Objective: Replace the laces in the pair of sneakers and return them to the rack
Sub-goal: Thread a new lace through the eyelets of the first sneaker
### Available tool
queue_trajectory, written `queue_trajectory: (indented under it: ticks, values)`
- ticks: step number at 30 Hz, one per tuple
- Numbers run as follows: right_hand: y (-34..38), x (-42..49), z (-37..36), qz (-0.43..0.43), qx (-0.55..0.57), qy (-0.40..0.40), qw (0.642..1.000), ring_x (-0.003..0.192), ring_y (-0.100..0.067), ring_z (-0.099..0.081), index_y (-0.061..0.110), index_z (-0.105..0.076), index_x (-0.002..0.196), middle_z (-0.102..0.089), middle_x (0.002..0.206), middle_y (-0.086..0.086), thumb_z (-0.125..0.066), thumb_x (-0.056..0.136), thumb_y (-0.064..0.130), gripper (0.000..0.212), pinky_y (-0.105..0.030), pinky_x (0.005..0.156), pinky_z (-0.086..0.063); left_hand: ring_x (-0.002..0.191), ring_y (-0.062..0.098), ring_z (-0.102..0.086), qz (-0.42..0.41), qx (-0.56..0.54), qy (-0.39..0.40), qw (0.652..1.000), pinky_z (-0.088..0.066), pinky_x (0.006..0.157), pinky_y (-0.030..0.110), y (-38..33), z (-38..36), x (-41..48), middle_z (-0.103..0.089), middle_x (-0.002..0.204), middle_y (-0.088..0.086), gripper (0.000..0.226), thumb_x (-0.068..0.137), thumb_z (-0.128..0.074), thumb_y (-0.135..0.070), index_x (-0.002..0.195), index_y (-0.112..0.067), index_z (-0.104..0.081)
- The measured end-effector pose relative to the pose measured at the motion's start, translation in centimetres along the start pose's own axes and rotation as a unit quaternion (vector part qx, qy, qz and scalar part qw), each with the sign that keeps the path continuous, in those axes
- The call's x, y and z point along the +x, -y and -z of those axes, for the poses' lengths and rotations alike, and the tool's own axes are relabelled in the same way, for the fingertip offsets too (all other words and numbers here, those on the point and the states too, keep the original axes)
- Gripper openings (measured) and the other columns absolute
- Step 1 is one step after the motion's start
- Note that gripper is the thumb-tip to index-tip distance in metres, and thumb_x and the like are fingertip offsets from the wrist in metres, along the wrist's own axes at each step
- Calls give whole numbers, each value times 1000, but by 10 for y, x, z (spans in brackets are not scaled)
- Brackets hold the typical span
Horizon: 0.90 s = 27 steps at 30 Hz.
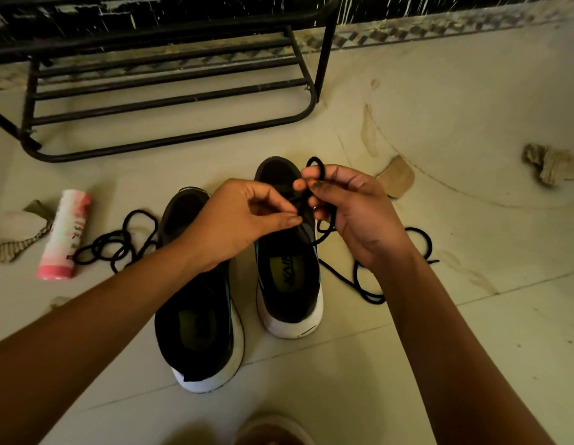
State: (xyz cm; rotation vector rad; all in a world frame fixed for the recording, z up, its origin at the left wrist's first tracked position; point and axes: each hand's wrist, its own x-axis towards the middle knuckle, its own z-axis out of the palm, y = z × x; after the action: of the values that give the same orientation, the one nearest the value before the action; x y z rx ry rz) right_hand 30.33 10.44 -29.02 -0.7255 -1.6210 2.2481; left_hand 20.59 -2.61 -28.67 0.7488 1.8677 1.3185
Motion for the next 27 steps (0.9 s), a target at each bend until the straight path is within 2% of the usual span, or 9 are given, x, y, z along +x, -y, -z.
queue_trajectory:
  ticks: [4, 7, 9, 12, 15, 18, 22, 24, 27]
  values:
    - [0, -1, 2, 5, 2, 2, 1000, 63, -5, -57, 14, -67, 89, -71, 80, 0, -53, 90, -1, 21, -17, 58, -46, 57, 9, -59, -35, 62, -27, 997, -52, 63, 19, 3, -1, 1, -69, 84, -8, 30, 75, -74, -5, 86, -23, -52]
    - [-1, -2, 1, 2, 3, 11, 1000, 64, -5, -57, 13, -66, 92, -70, 80, 0, -53, 90, 0, 19, -17, 59, -47, 52, 6, -60, -48, 105, -18, 993, -51, 59, 16, 2, -3, 1, -69, 89, -8, 34, 83, -65, -2, 92, -29, -47]
    - [-1, -2, 0, 4, -2, 10, 1000, 66, -5, -56, 15, -67, 93, -70, 80, 2, -52, 92, 3, 19, -17, 61, -46, 59, 7, -66, -49, 83, -14, 995, -53, 63, 17, 2, -3, 1, -71, 84, -5, 32, 85, -60, 1, 93, -28, -49]
    - [1, -2, 0, 9, -27, -19, 999, 74, -4, -62, 19, -67, 91, -69, 75, 7, -51, 95, 13, 18, -16, 65, -47, 74, 5, -70, -54, 55, -35, 996, -53, 70, 16, -2, 1, 0, -71, 82, -6, 29, 81, -68, -7, 96, -26, -52]
    - [1, -3, 5, 11, -41, -59, 997, 83, -5, -62, 22, -66, 89, -65, 68, 9, -49, 96, 19, 19, -24, 80, -44, 78, -5, -66, -112, 173, -63, 976, -49, 69, 6, -5, 19, -3, -68, 83, -15, 27, 77, -72, -21, 99, -26, -57]
    - [1, -6, 14, -5, 2, -87, 996, 72, -10, -59, 19, -67, 88, -52, 56, 7, -48, 97, 20, 21, -26, 79, -47, 82, 0, -64, -149, 309, -41, 938, -49, 69, 6, -1, 48, -3, -68, 84, -10, 19, 76, -71, -23, 94, -26, -65]
    - [-3, -12, 32, -63, 4, -107, 992, 48, -8, -49, 13, -67, 85, -38, 46, 8, -48, 97, 19, 23, -25, 62, -45, 75, 8, -64, -35, 398, -75, 914, -47, 73, 22, 25, 95, 2, -67, 76, -5, 11, 80, -71, -20, 83, -29, -67]
    - [-10, -13, 40, -105, -53, -121, 986, 44, -7, -46, 13, -67, 83, -37, 44, 9, -48, 97, 18, 24, -24, 57, -44, 78, 19, -66, 25, 399, -95, 912, -45, 75, 25, 37, 112, -1, -67, 75, -1, 7, 79, -72, -20, 79, -26, -68]
    - [-22, -14, 43, -160, -111, -122, 973, 47, -7, -50, 14, -66, 82, -44, 48, 6, -51, 96, 20, 22, -22, 56, -45, 78, 18, -64, 78, 409, -80, 906, -40, 69, 25, 47, 115, -7, -68, 78, -3, 13, 79, -72, -26, 72, -34, -65]
